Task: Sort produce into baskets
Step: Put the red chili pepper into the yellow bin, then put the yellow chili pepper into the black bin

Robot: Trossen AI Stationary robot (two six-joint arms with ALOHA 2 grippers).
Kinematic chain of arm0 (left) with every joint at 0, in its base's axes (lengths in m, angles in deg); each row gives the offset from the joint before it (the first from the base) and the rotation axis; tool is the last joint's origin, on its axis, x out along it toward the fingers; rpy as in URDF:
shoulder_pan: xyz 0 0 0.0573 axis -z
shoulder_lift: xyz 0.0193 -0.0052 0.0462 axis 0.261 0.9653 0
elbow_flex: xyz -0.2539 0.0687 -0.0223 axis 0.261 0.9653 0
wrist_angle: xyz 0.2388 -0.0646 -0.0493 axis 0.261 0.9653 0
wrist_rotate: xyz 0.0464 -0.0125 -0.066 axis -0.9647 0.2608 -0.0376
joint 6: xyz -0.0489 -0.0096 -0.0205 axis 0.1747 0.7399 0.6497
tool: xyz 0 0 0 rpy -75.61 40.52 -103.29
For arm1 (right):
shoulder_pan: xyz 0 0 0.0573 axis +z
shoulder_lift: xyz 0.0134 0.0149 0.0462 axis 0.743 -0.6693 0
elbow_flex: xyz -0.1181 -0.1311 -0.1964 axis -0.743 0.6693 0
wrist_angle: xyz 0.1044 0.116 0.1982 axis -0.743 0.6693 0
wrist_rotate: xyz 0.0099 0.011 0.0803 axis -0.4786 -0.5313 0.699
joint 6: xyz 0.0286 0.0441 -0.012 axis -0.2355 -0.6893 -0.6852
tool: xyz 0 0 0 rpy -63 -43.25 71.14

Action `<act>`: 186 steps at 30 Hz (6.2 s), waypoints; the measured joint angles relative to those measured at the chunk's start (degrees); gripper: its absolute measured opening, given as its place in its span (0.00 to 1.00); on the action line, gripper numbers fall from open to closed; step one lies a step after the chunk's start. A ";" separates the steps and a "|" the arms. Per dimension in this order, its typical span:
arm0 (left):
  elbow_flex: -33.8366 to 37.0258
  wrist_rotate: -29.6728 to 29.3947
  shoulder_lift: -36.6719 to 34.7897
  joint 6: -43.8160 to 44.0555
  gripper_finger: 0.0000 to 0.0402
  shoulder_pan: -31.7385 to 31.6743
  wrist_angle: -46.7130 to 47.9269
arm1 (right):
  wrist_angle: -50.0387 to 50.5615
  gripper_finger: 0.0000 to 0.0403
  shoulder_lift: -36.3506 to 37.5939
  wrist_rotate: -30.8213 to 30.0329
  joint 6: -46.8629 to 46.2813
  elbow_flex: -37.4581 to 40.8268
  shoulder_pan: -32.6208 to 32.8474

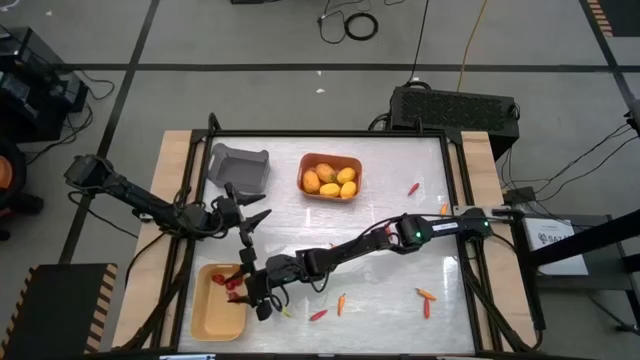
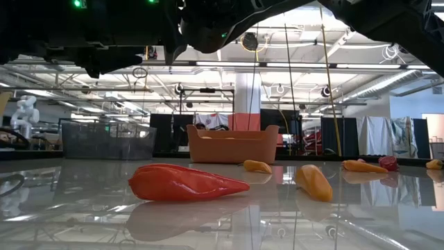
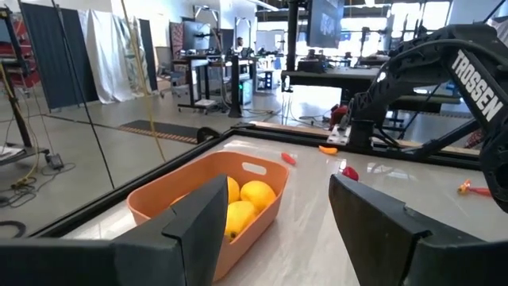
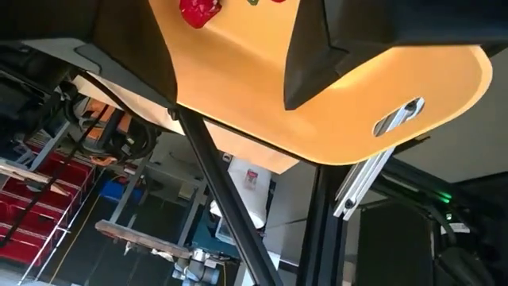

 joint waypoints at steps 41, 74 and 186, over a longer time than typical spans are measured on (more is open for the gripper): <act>0.00 0.24 0.01 0.48 0.57 0.02 0.38 | 112.10 0.58 22.92 -18.20 -28.70 3.79 -3.54; 0.00 1.81 0.02 1.97 0.57 0.02 0.86 | 77.66 0.58 75.97 -13.35 -21.81 79.71 -8.26; -0.02 1.70 0.02 1.42 0.57 0.02 0.92 | -11.30 0.45 -6.54 -4.52 -10.27 -2.84 -0.79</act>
